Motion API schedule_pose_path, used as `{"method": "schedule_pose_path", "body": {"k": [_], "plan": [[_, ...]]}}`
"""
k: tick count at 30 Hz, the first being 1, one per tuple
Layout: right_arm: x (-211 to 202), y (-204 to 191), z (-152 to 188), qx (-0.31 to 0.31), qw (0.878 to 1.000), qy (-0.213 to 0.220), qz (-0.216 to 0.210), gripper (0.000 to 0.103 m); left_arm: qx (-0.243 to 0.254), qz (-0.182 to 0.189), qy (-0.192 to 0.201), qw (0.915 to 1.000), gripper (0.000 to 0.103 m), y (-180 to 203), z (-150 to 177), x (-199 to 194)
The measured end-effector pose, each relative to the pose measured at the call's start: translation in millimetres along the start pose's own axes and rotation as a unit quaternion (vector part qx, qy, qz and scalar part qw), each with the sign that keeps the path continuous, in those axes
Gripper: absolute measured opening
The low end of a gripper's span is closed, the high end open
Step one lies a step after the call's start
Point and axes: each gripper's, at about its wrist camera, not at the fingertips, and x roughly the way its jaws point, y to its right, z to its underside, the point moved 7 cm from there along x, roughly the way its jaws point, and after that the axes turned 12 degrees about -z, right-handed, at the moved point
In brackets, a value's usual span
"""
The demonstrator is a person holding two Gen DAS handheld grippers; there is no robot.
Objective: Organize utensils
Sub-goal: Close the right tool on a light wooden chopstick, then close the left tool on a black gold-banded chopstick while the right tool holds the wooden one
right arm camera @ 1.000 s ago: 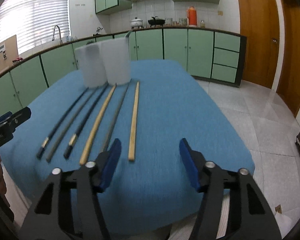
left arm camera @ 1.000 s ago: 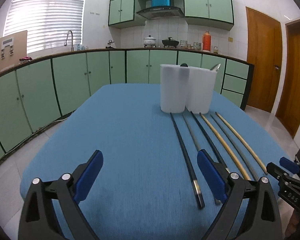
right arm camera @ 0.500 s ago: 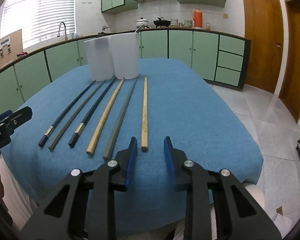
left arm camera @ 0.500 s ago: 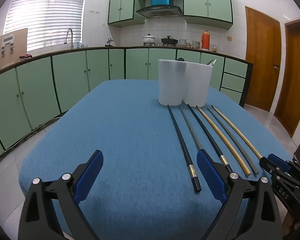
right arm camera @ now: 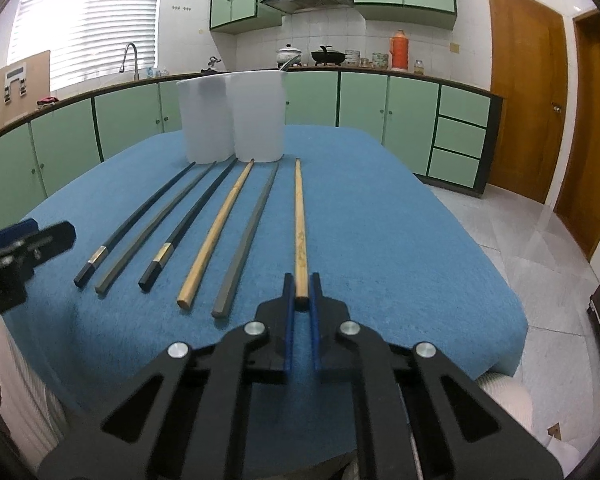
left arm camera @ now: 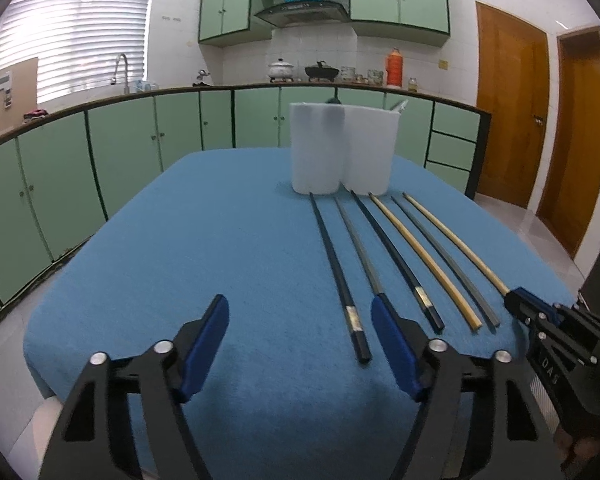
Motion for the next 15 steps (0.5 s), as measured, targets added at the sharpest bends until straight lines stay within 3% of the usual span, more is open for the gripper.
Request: {"method": "schedule_pose_path", "body": {"k": [4,10,15], "plan": [[-1.9,3.0,0.0,0.003,1.0,0.002,-0.002,0.006,0.002,0.01,-0.013,0.9999,0.065,9.3,4.6,3.5],[-0.2,2.1,0.0,0.008,1.0,0.005,-0.007,0.006,0.0,0.008,-0.036,0.9993,0.053,16.8,15.1,9.2],[0.6,2.8,2.0,0.014,1.0,0.011,-0.012,0.007,-0.01,-0.006,-0.03,0.9995,0.049,16.8,20.3,6.4]]}}
